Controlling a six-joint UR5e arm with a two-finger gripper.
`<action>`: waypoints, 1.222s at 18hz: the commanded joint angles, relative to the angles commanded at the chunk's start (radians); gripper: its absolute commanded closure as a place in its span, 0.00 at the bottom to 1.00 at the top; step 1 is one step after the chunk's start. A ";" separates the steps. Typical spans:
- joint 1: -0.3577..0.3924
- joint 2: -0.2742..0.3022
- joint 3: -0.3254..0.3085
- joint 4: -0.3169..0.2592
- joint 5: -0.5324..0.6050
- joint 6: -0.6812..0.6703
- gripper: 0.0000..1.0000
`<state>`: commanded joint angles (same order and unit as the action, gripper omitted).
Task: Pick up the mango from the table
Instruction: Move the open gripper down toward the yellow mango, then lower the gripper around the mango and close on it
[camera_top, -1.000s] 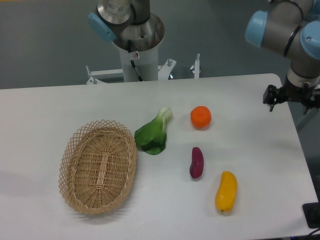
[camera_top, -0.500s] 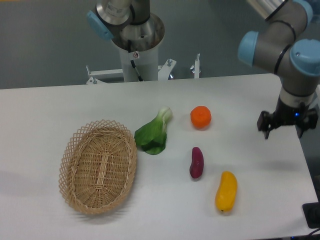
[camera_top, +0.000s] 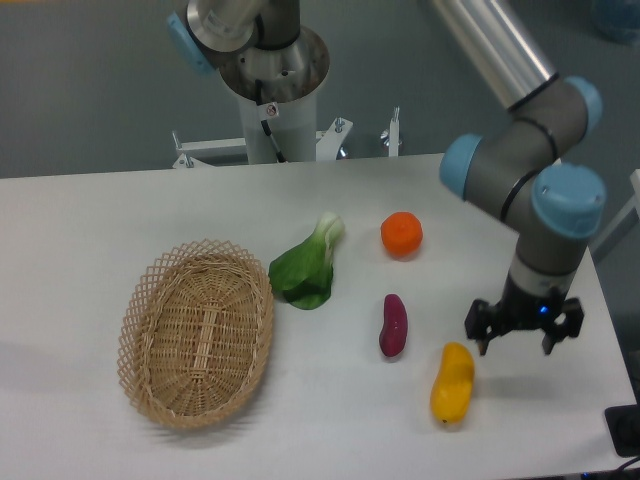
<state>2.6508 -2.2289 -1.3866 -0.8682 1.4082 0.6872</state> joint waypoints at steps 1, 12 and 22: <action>-0.012 -0.003 -0.008 0.000 0.003 0.002 0.00; -0.043 -0.035 -0.042 0.032 0.020 0.018 0.00; -0.041 -0.040 -0.040 0.040 0.020 0.017 0.41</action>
<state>2.6093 -2.2688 -1.4266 -0.8284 1.4282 0.7041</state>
